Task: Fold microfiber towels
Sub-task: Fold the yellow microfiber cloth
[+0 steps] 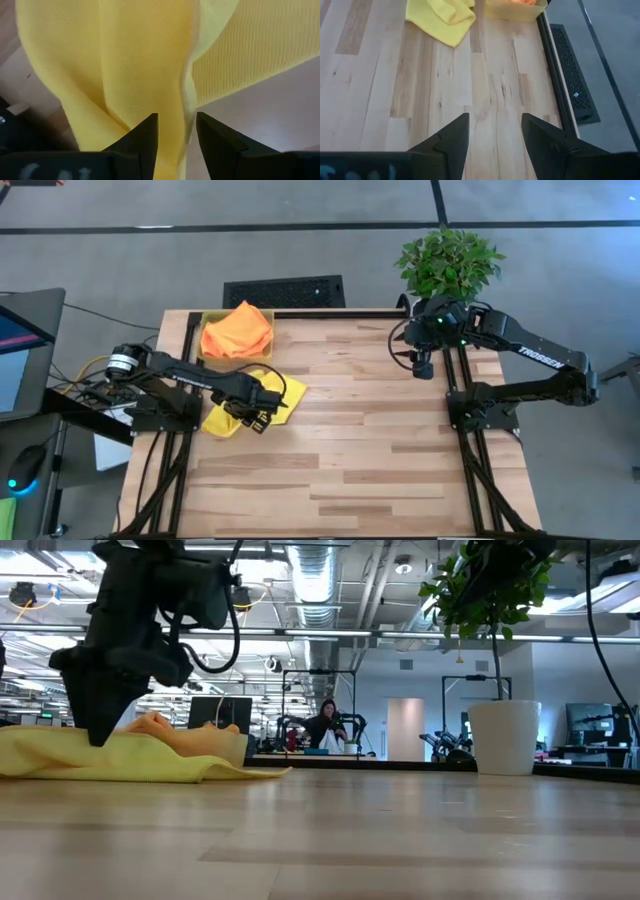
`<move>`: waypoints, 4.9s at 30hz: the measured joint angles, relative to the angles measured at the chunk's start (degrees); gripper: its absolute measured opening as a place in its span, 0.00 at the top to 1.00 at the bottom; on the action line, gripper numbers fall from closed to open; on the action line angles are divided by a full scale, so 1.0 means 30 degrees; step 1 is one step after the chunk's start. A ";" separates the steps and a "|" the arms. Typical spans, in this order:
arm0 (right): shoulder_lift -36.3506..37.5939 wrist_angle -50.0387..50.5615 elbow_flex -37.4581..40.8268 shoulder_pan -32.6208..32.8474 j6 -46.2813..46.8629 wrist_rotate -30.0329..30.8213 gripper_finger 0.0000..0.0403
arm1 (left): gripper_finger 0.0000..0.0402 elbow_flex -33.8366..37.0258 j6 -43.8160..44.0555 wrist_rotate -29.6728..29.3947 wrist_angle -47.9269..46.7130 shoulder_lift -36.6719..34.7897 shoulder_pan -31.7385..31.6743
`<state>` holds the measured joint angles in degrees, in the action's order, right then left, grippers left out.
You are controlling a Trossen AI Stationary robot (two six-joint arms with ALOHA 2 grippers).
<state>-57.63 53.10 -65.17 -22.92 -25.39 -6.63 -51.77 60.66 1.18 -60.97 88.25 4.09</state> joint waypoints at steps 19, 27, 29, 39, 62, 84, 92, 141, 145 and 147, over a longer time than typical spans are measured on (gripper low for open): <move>-0.2923 -0.3301 -0.0007 0.0168 -0.0999 -0.4900 0.49 | 0.99 -0.3246 -0.5124 -0.0263 0.0798 0.0000 0.0411; -0.8441 -0.9260 -0.0007 0.2065 -0.2154 -0.6452 0.49 | 1.00 -0.5263 -0.7978 0.0347 0.0603 0.0000 0.0887; -0.9586 -1.0420 -0.0007 0.2529 -0.2407 -0.6856 0.49 | 1.00 -0.5552 -0.8330 0.0347 0.0519 0.0000 0.1078; -1.3759 -1.6169 -0.0036 0.3529 -0.2543 -0.8600 0.49 | 1.00 -0.5717 -0.8411 0.0347 0.1154 0.0000 0.1664; -1.9349 -1.7277 -0.4498 0.4811 -0.3587 -1.0030 0.49 | 1.00 -0.5732 -0.8021 0.0347 0.2491 -0.0022 0.1664; -1.9322 -1.4142 -0.4473 0.5093 -0.4197 -0.8335 0.53 | 1.00 -0.9237 -0.7819 0.0340 -0.1005 -0.0007 0.1784; -1.9137 -1.2843 -0.4445 0.4557 -0.4021 -0.8665 0.67 | 1.00 -0.9695 -0.6907 0.0340 -0.3368 -0.0007 0.2164; -0.9130 -0.5692 -0.5173 0.2996 -0.1530 -0.1774 0.99 | 1.00 -1.0835 -0.6028 -0.6202 -0.0806 -0.0015 0.0186; -0.7824 -0.5035 -0.5175 0.3034 -0.1513 0.0237 0.99 | 1.00 -1.2768 -0.8122 -0.8295 -0.0793 -0.0015 -0.0539; -0.7439 -0.4534 -0.5180 0.3041 -0.1514 0.1684 0.99 | 1.00 -1.3700 -0.9336 -0.9316 -0.0818 -0.0015 -0.0954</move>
<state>-79.95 39.50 -80.71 -13.79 -29.93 -1.58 -92.87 32.66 -26.77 -63.42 88.20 1.23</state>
